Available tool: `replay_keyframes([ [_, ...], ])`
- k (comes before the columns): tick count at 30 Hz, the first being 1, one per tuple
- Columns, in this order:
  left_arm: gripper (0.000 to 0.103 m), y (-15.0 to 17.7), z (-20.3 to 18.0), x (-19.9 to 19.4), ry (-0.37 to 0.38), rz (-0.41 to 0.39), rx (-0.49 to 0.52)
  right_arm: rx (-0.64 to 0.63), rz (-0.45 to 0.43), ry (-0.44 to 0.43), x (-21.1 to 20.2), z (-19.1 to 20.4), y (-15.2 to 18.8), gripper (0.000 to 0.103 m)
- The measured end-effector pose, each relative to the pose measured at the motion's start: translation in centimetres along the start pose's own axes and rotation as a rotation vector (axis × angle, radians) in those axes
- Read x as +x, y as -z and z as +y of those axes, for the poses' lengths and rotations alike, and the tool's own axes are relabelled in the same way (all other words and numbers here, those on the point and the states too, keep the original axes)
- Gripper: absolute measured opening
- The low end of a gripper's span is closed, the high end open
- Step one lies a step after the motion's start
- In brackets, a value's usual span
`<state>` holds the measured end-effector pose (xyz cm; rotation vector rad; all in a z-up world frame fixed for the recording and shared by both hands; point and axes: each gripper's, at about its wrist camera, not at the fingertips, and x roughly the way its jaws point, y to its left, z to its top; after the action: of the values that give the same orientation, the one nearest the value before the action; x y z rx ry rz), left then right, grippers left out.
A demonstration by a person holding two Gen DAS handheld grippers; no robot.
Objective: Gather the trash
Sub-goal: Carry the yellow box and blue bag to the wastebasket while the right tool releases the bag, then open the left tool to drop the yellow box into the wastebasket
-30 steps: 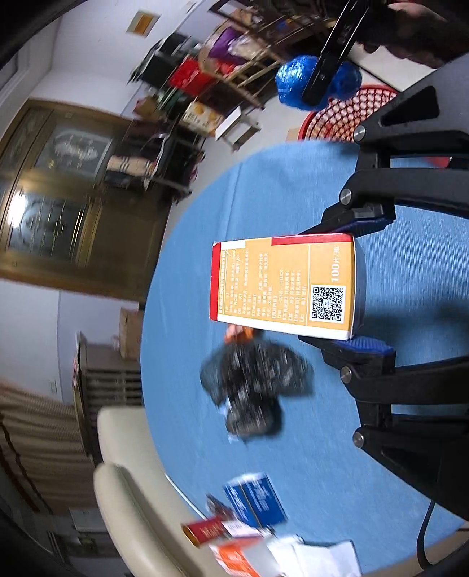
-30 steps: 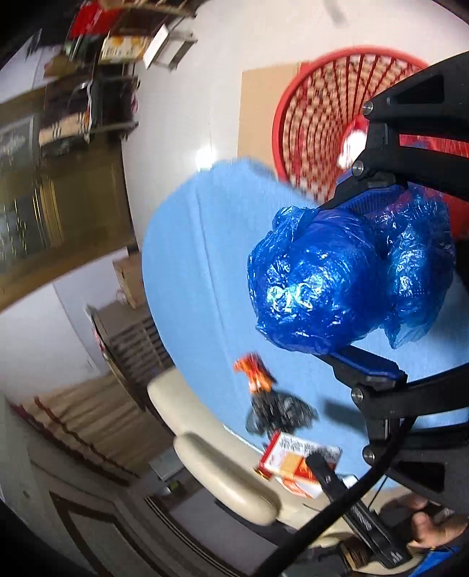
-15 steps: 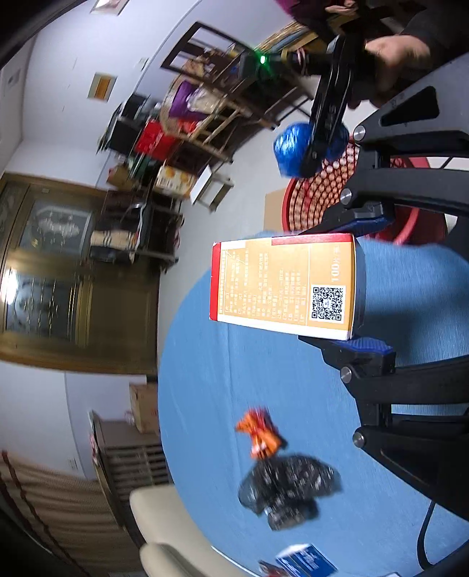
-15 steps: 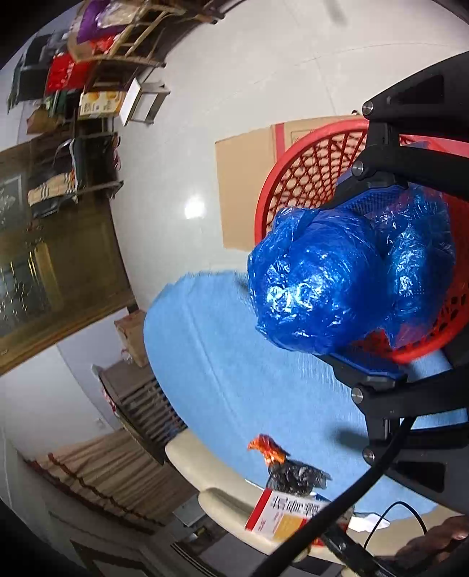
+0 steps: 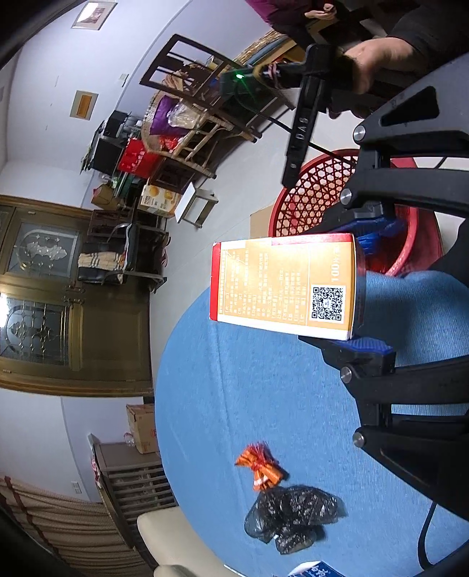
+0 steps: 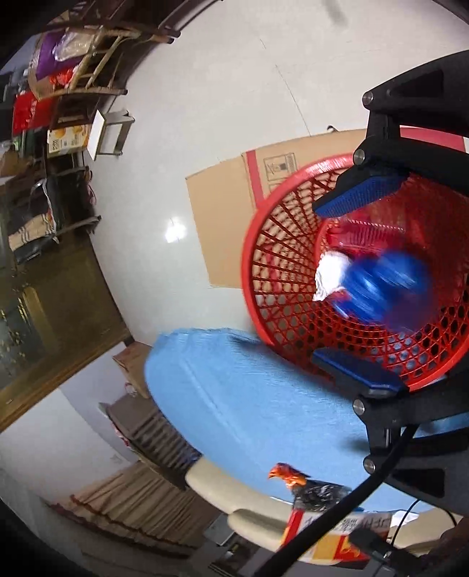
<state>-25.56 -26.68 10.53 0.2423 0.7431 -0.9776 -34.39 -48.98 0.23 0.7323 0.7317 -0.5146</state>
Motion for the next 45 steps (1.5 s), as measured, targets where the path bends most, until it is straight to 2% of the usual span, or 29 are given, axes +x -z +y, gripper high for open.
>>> replay_keyframes([
  [11, 0.047, -0.1, -3.5, 2.4, 0.079, 0.059, 0.056, 0.052, -0.084, -0.002, -2.9, -1.6, -1.2, 0.078],
  [23, 0.047, -0.6, -5.9, 5.2, 0.098, 0.110, 0.101, 0.083, -0.115, 0.008, -4.3, -3.6, -1.4, 0.078],
  [29, 0.049, -0.8, -6.9, 6.7, 0.083, 0.142, 0.112, 0.107, -0.124, 0.017, -4.7, -4.6, -1.4, 0.079],
  [30, 0.050, -0.9, -6.9, 6.8, 0.076, 0.145, 0.113, 0.109, -0.126, 0.017, -4.8, -4.7, -1.4, 0.079],
  [32, 0.072, -1.0, -7.0, 7.1, 0.058, 0.161, 0.117, 0.113, -0.132, 0.018, -5.1, -4.8, -1.4, 0.079],
  [33, 0.074, -1.0, -6.9, 7.0, 0.047, 0.158, 0.118, 0.112, -0.135, 0.019, -5.2, -4.7, -1.5, 0.079],
  [41, 0.075, -1.0, -5.6, 5.9, 0.016, 0.150, 0.108, 0.093, -0.132, 0.014, -5.4, -3.8, -1.4, 0.079],
  [45, 0.075, -0.8, -2.7, 4.4, -0.030, 0.142, 0.058, 0.071, -0.122, 0.011, -5.3, -2.8, -1.3, 0.079],
])
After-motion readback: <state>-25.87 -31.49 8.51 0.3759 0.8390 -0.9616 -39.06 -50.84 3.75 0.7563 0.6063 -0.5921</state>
